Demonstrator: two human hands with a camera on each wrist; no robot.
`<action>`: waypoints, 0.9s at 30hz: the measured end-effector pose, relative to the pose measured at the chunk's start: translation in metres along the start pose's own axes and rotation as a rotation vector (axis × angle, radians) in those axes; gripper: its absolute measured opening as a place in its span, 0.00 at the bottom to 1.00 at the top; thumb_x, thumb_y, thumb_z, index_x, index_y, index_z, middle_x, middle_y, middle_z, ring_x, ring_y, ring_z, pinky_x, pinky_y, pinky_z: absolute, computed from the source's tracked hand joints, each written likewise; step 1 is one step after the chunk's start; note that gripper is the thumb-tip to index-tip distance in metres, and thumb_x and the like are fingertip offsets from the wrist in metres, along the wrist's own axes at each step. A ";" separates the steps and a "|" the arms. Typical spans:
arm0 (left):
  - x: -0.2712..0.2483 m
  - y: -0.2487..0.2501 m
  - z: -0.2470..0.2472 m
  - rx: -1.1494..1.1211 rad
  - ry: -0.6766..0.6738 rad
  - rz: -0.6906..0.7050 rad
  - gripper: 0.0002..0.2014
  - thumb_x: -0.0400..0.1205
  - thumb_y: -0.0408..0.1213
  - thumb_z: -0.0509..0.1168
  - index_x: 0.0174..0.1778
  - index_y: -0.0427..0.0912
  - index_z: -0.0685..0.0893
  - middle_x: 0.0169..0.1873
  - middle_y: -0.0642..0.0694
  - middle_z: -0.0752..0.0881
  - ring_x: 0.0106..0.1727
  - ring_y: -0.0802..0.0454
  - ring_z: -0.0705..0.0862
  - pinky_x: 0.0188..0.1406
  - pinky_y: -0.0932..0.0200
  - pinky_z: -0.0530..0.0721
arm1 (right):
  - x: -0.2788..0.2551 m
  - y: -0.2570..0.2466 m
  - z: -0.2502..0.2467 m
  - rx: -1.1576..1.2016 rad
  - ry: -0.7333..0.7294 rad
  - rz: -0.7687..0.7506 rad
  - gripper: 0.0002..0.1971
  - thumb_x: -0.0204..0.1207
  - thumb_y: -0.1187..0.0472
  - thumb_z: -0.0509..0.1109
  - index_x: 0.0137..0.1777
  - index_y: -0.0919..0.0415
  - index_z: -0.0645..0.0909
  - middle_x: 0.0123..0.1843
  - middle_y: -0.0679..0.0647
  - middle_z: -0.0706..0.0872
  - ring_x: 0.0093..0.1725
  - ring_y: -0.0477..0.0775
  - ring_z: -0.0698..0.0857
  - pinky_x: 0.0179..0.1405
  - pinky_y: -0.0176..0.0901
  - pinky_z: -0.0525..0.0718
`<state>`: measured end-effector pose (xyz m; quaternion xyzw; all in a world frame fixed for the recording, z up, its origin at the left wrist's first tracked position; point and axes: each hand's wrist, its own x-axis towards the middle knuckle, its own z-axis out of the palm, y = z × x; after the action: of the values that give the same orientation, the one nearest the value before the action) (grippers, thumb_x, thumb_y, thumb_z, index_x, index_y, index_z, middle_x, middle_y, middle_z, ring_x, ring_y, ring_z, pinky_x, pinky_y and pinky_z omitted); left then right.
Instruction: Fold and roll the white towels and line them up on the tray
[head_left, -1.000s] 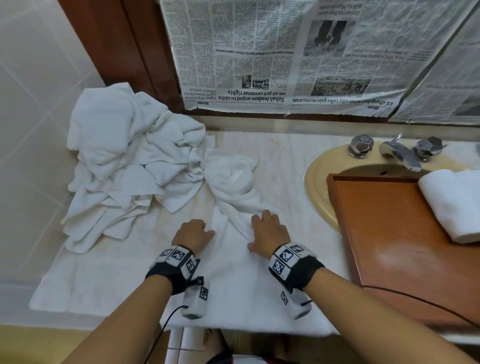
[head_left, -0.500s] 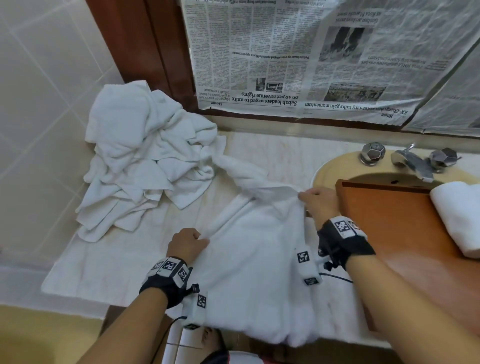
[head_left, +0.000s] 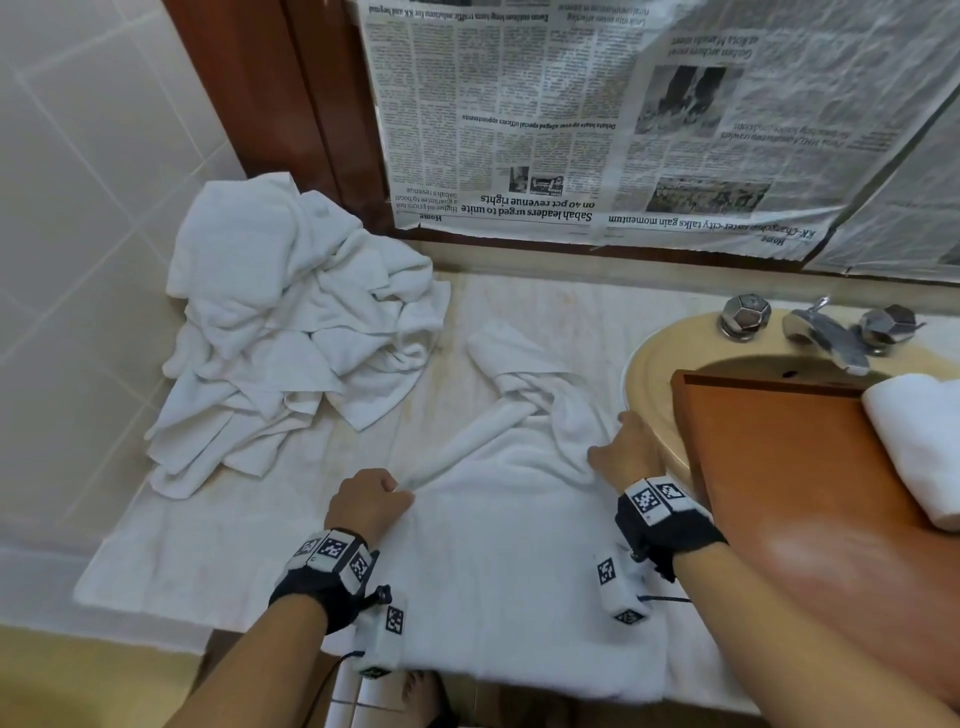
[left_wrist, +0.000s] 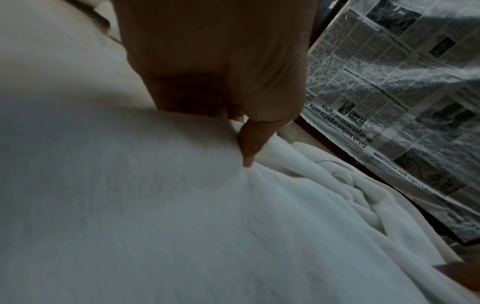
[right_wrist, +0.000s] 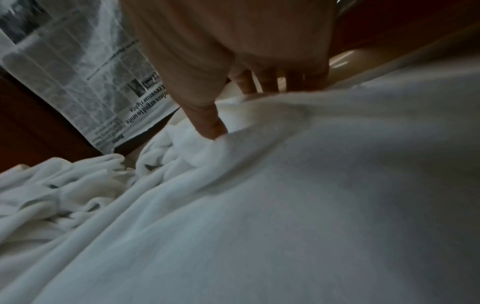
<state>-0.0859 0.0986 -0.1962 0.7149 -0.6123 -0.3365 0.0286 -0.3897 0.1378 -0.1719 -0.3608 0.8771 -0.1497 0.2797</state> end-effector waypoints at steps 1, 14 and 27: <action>0.002 -0.001 -0.002 -0.012 -0.021 -0.014 0.13 0.75 0.39 0.70 0.29 0.47 0.73 0.31 0.50 0.78 0.37 0.48 0.79 0.31 0.59 0.70 | 0.001 0.000 0.001 0.005 -0.027 -0.053 0.19 0.75 0.66 0.66 0.66 0.66 0.74 0.62 0.62 0.81 0.62 0.65 0.79 0.49 0.44 0.75; 0.020 -0.003 -0.043 0.308 -0.288 -0.051 0.20 0.73 0.43 0.72 0.60 0.48 0.77 0.55 0.48 0.80 0.57 0.49 0.80 0.56 0.57 0.79 | -0.008 0.009 -0.008 -0.138 -0.223 0.018 0.26 0.72 0.53 0.72 0.67 0.64 0.72 0.60 0.61 0.81 0.63 0.64 0.81 0.45 0.46 0.80; 0.010 0.098 0.023 0.066 -0.229 0.219 0.09 0.80 0.43 0.64 0.52 0.44 0.82 0.60 0.43 0.85 0.58 0.43 0.83 0.52 0.60 0.76 | -0.007 -0.029 0.035 0.047 -0.213 -0.310 0.12 0.80 0.64 0.60 0.34 0.58 0.70 0.38 0.54 0.78 0.44 0.57 0.78 0.36 0.43 0.72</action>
<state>-0.1811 0.0741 -0.1735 0.6012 -0.6967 -0.3903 -0.0284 -0.3490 0.1206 -0.1834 -0.4988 0.7727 -0.1725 0.3527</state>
